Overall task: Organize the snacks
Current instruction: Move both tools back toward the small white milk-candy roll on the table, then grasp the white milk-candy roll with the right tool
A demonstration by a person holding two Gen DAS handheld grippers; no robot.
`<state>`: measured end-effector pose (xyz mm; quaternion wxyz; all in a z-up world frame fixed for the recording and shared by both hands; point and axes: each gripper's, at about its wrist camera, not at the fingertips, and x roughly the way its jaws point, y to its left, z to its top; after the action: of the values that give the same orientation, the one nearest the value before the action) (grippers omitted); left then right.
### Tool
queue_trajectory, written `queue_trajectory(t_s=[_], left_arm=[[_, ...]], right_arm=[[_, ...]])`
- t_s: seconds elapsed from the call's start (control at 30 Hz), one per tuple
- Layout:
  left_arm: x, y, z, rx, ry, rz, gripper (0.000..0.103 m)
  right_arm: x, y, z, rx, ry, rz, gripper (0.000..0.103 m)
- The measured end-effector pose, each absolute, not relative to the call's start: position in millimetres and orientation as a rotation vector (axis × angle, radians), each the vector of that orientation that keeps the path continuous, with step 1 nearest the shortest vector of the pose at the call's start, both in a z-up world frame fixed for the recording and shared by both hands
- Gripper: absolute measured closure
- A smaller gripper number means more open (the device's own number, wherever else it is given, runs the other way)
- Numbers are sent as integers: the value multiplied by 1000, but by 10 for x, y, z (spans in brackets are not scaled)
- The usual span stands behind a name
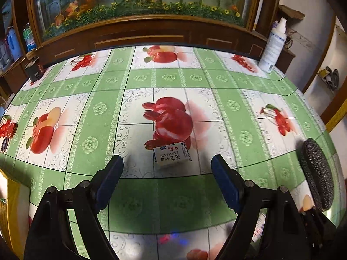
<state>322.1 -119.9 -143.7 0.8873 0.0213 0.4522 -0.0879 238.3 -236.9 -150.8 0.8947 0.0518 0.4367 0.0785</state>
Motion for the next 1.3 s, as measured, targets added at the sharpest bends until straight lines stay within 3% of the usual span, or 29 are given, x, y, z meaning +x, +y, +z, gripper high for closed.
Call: queue_trajectory(t_s=[0.07, 0.13, 0.2, 0.33, 0.87, 1.3], left_arm=[[3267, -1201, -1527, 57, 952, -147, 20], [3287, -1182, -1522, 50, 953, -132, 22], [3284, -1148, -1512, 52, 941, -120, 33], [3265, -1041, -1479, 41, 930, -126, 75], [2217, -521, -1267, -6, 872, -86, 75], [1103, 348, -679, 27, 676, 119, 75]], right_arm=[[2393, -2321, -1510, 76, 909, 156, 40], [2393, -2265, -1513, 37, 911, 150, 49], [2383, -2217, -1515, -3, 912, 135, 69], [2346, -2205, -1507, -22, 908, 113, 69], [1773, -2462, -1317, 220, 884, 150, 69], [1338, -1673, -779, 213, 790, 335, 69]])
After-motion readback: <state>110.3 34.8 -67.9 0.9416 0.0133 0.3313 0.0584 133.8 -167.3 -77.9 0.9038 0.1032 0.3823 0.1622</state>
